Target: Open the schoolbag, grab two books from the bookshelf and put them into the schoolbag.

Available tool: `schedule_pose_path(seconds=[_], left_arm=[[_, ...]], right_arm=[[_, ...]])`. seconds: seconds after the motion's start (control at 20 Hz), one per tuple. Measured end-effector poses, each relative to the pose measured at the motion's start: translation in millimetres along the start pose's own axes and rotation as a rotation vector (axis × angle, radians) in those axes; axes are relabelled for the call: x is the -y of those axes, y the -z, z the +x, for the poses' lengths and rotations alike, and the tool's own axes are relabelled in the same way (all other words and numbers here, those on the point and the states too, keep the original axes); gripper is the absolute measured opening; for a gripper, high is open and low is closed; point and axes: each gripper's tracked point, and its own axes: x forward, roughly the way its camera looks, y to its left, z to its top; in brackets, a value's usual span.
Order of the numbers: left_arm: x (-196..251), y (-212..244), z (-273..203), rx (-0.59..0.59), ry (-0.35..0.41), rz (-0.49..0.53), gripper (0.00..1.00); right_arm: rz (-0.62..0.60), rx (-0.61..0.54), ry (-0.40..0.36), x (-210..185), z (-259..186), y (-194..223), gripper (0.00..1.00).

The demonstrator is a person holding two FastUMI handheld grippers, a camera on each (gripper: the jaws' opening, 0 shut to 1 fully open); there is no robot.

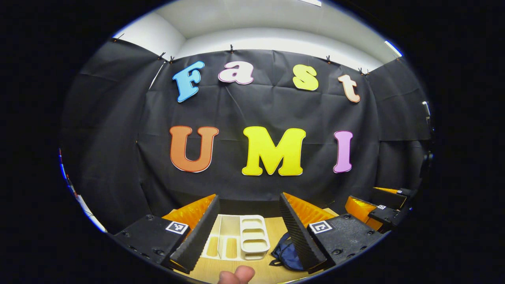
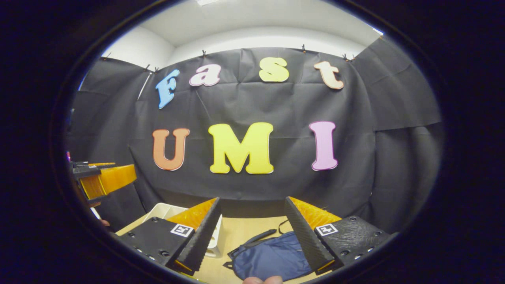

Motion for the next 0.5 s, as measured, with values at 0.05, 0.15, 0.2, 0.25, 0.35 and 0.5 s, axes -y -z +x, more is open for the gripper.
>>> schedule_pose_path(seconds=[0.05, 0.15, 0.2, 0.25, 0.35, 0.5], left_arm=[[-0.2, 2.4, 0.4, 0.001, -0.001, 0.016, 0.88], [2.0, 3.6, 2.8, 0.007, -0.001, 0.028, 1.00], [4.4, 3.7, 0.7, 0.008, 0.001, 0.028, 0.95], [6.0, 3.5, -0.7, 0.012, 0.002, 0.028, 0.95], [6.4, 0.5, -1.2, 0.020, -0.005, 0.028, 0.95], [10.3, 3.1, 0.0, 0.014, -0.006, 0.018, 0.95]], right_arm=[[-0.008, 0.007, 0.003, 2.4, -1.3, -2.1, 0.96], [-0.008, 0.007, 0.001, 5.1, 3.2, -4.2, 0.96], [-0.005, 0.009, 0.002, 6.7, 2.8, -7.4, 0.96], [-0.005, 0.009, 0.000, 8.4, 2.4, -8.9, 0.94], [-0.003, 0.005, -0.008, 10.3, 3.9, -9.6, 0.94], [0.003, 0.007, -0.017, 13.1, 1.0, -12.6, 0.93]])
